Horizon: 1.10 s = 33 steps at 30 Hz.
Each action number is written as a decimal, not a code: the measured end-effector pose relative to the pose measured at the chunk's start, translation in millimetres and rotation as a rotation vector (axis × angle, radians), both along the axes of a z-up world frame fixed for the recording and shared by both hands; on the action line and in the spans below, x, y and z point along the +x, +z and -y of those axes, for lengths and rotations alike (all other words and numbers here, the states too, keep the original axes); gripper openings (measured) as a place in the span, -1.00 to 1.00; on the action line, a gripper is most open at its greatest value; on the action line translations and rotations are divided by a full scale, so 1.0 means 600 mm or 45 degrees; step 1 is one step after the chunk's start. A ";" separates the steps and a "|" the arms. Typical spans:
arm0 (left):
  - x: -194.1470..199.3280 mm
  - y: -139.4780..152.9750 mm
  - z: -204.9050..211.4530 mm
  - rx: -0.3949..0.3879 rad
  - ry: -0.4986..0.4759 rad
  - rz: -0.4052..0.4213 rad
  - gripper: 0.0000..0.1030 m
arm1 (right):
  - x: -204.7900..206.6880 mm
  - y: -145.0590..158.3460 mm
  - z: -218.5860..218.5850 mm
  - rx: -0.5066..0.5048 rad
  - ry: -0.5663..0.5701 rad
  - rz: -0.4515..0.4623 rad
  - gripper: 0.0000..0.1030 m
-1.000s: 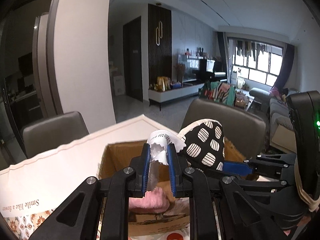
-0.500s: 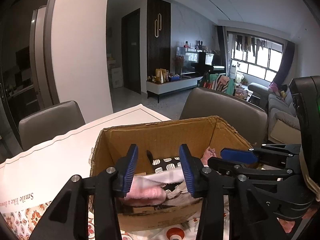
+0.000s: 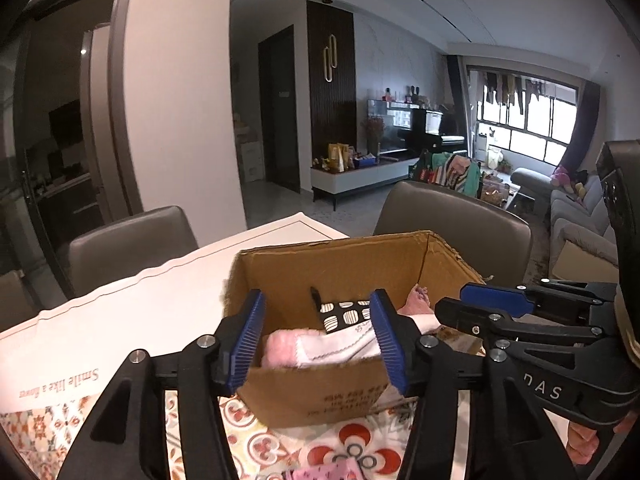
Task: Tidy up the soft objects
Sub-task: 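Move both tools back toward the pink hair ties and tissue packet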
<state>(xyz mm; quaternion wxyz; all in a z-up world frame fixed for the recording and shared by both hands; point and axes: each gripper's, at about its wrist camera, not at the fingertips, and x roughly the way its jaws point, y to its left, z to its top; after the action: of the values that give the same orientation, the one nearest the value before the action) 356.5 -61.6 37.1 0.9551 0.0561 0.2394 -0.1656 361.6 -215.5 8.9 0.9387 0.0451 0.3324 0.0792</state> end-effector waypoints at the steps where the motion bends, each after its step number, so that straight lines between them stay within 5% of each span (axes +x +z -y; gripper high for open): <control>1: -0.008 0.002 -0.003 0.000 0.008 0.002 0.15 | -0.008 0.003 -0.004 -0.001 0.003 0.005 -0.46; 13: -0.100 0.029 -0.050 0.007 0.098 0.017 0.61 | -0.092 0.019 -0.035 -0.015 -0.015 0.045 -0.46; 33: -0.223 -0.005 -0.122 0.059 0.215 -0.026 0.86 | -0.216 -0.020 -0.104 -0.057 0.031 -0.021 -0.24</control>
<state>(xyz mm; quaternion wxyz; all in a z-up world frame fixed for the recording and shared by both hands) 222.6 11.3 34.0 0.9615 0.0560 0.2569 -0.0796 232.3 -153.1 -3.3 0.9357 0.0206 0.3425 0.0827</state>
